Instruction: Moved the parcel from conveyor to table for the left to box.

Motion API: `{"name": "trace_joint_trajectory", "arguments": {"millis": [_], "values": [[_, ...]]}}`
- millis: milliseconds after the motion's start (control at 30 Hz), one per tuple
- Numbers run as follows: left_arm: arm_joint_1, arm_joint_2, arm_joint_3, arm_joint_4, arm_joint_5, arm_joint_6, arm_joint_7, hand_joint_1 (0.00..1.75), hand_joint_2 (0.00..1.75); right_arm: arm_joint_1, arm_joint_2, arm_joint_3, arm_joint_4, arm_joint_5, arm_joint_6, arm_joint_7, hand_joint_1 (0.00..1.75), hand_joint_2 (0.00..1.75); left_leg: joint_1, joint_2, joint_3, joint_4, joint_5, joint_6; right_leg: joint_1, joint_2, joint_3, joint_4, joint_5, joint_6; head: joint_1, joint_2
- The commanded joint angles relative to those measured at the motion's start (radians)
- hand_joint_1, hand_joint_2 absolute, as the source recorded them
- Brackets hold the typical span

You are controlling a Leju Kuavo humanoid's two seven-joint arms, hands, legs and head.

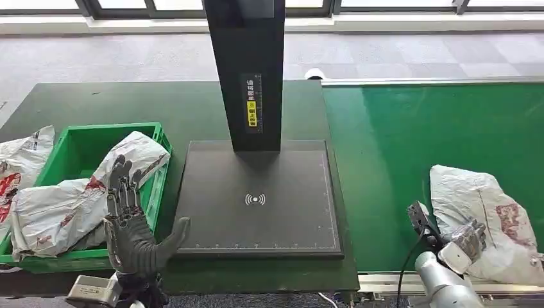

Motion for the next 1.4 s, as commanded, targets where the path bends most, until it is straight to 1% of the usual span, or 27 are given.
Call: {"name": "trace_joint_trajectory", "arguments": {"millis": [33,100,133,167,367,533,700,733,800,1033,1067,1100,1133,1167,1200,1233,1267,1300,1333,1367,1400], "values": [[-0.024,0.006,0.035,0.051,0.003,-0.006,0.003,0.00,1.75,0.001,-0.016,0.022,0.066,0.019,0.012,0.006,0.00,1.75,0.000,-0.001,0.000,-0.001,0.001,0.000,0.000,-0.001,0.000,-0.002,0.001,-0.001,0.000,0.000],[-0.024,0.006,0.035,0.051,0.003,-0.006,0.003,0.00,1.75,0.001,-0.016,0.022,0.066,0.019,0.012,0.006,0.00,1.75,0.000,0.000,0.000,-0.001,0.001,0.000,0.000,-0.001,0.001,-0.001,0.001,0.000,0.000,0.000],[-0.024,0.006,0.035,0.051,0.003,-0.006,0.003,0.00,1.75,0.001,-0.016,0.022,0.066,0.019,0.012,0.006,0.63,1.75,0.000,-0.001,0.000,-0.001,0.001,0.000,0.000,-0.001,0.001,-0.001,0.001,0.000,0.000,0.000],[-0.023,0.004,0.036,0.053,0.004,-0.005,0.003,0.00,1.75,0.001,-0.013,0.022,0.068,0.019,0.024,0.002,1.75,1.75,0.000,-0.001,0.000,-0.001,0.001,0.000,0.000,-0.001,0.001,-0.001,0.001,0.000,0.000,0.000],[-0.019,0.001,0.048,0.056,0.012,-0.006,0.003,0.00,1.75,0.006,-0.008,0.013,0.056,0.024,0.015,-0.009,1.75,1.75,0.000,0.000,0.001,-0.001,0.001,0.000,0.001,-0.001,0.001,-0.002,0.001,0.000,0.000,0.000],[-0.028,-0.003,0.057,0.062,0.011,-0.005,0.003,0.00,1.75,-0.007,0.009,0.002,0.049,0.022,-0.008,-0.058,1.75,1.75,0.001,0.001,0.000,-0.002,0.001,0.000,0.001,0.000,0.001,-0.002,0.002,-0.001,0.000,0.000],[-0.024,-0.004,0.059,0.063,0.010,-0.004,0.003,0.00,1.75,-0.014,0.009,0.009,0.045,0.023,-0.020,-0.061,1.75,1.75,0.001,0.003,0.000,-0.003,0.002,0.000,0.001,0.002,0.000,-0.003,0.003,-0.001,0.000,0.000],[-0.024,-0.005,0.060,0.063,0.015,-0.007,0.003,0.00,1.75,-0.012,0.008,0.033,0.040,0.025,-0.035,-0.059,1.75,1.75,0.000,0.002,0.000,-0.001,0.001,0.000,0.001,0.001,0.000,-0.001,0.002,-0.001,0.000,0.000],[-0.021,-0.005,0.062,0.057,0.018,-0.005,0.003,0.00,1.75,-0.012,0.018,0.015,0.023,0.004,-0.106,-0.119,1.75,1.75,0.000,0.002,0.000,-0.002,0.002,0.000,0.001,0.001,0.000,-0.002,0.003,-0.001,0.000,0.000],[-0.021,-0.005,0.062,0.057,0.018,-0.005,0.003,0.00,1.75,-0.012,0.018,0.015,0.023,0.004,-0.106,-0.119,1.75,1.75,0.000,0.004,0.001,-0.001,0.001,0.000,0.000,0.003,-0.001,-0.001,0.002,0.000,0.000,0.000],[-0.021,-0.006,0.066,0.056,0.023,-0.011,0.003,0.00,1.75,-0.013,0.026,0.012,0.012,-0.007,-0.144,-0.161,1.75,1.75,0.000,0.004,0.000,-0.002,0.001,0.000,0.001,0.003,-0.001,-0.002,0.003,-0.001,0.000,0.000],[-0.020,-0.009,0.070,0.056,0.017,-0.009,0.003,0.00,1.75,-0.017,0.040,-0.001,-0.001,-0.035,-0.204,-0.243,1.75,1.75,0.000,0.004,0.000,-0.002,0.001,0.000,0.001,0.003,-0.001,-0.002,0.003,-0.001,0.000,0.000],[-0.020,-0.010,0.072,0.055,0.019,-0.015,0.003,0.00,1.75,-0.019,0.055,-0.005,-0.022,-0.055,-0.256,-0.301,1.75,1.75,0.000,0.004,0.000,-0.001,0.001,0.000,0.001,0.003,-0.001,-0.001,0.002,0.000,0.000,0.000],[-0.020,-0.013,0.075,0.055,0.018,-0.016,0.003,0.00,1.75,-0.019,0.083,-0.016,-0.078,-0.101,-0.303,-0.401,1.75,1.75,0.000,0.005,0.000,-0.002,0.001,0.000,0.001,0.004,-0.002,-0.002,0.003,-0.001,0.000,0.000],[-0.020,-0.016,0.079,0.058,0.019,-0.026,0.003,0.00,1.75,-0.005,0.127,-0.023,-0.156,-0.148,-0.303,-0.501,1.75,1.75,0.001,0.006,0.000,-0.003,0.002,-0.001,0.001,0.005,-0.002,-0.003,0.004,-0.001,0.000,0.000],[-0.028,-0.018,0.080,0.070,0.015,-0.047,0.003,0.00,1.75,0.079,0.310,-0.033,-0.496,-0.285,-0.303,-0.826,1.75,1.75,0.000,0.008,-0.002,-0.001,0.001,-0.001,0.000,0.007,-0.003,0.000,0.003,-0.001,0.000,0.000],[-0.028,-0.018,0.080,0.070,0.015,-0.047,0.003,0.00,1.75,0.079,0.310,-0.033,-0.496,-0.285,-0.303,-0.826,1.75,1.75,0.000,0.009,-0.003,-0.002,0.001,-0.001,0.000,0.008,-0.004,-0.001,0.004,-0.001,0.000,0.000],[-0.028,-0.018,0.080,0.070,0.015,-0.047,0.003,0.00,1.75,0.079,0.310,-0.033,-0.496,-0.285,-0.303,-0.826,1.75,1.75,0.001,0.010,-0.009,-0.002,0.001,-0.001,0.001,0.009,-0.004,0.000,0.004,-0.001,0.000,0.000],[-0.035,-0.021,0.081,0.077,0.013,-0.046,0.003,0.00,1.75,0.117,0.404,-0.004,-0.603,-0.238,-0.303,-0.786,1.75,1.75,0.000,0.008,-0.010,-0.002,0.001,-0.001,0.000,0.007,-0.005,0.000,0.003,-0.001,0.000,0.000],[-0.036,-0.020,0.079,0.078,0.013,-0.046,0.003,0.00,1.75,0.144,0.421,0.037,-0.652,-0.269,-0.303,-0.799,1.75,1.75,0.000,0.011,-0.010,-0.004,0.002,-0.002,0.001,0.009,-0.006,-0.001,0.005,-0.003,0.000,0.000],[-0.038,-0.019,0.078,0.079,0.014,-0.046,0.003,0.00,1.75,0.157,0.418,0.069,-0.666,-0.282,-0.303,-0.789,1.75,1.75,0.002,0.011,-0.010,-0.002,0.000,-0.002,0.002,0.009,-0.006,0.000,0.003,-0.002,0.000,0.000]]}}
